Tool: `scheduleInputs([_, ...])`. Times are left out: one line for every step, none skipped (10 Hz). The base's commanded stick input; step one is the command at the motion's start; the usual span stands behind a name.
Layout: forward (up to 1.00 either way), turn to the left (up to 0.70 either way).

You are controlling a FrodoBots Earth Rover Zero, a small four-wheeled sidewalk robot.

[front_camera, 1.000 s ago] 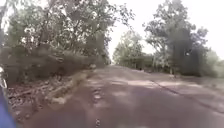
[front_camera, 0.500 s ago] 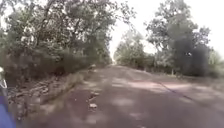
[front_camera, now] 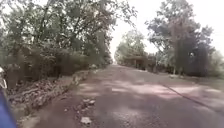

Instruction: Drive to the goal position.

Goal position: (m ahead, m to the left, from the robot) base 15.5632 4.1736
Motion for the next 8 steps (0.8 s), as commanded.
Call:
scheduleInputs([0.7,-0.03])
scheduleInputs([0.7,-0.03])
scheduleInputs([0.7,-0.03])
scheduleInputs([0.7,-0.03])
scheduleInputs([0.7,-0.03])
scheduleInputs([0.7,-0.03])
scheduleInputs([0.7,-0.03])
scheduleInputs([0.7,-0.03])
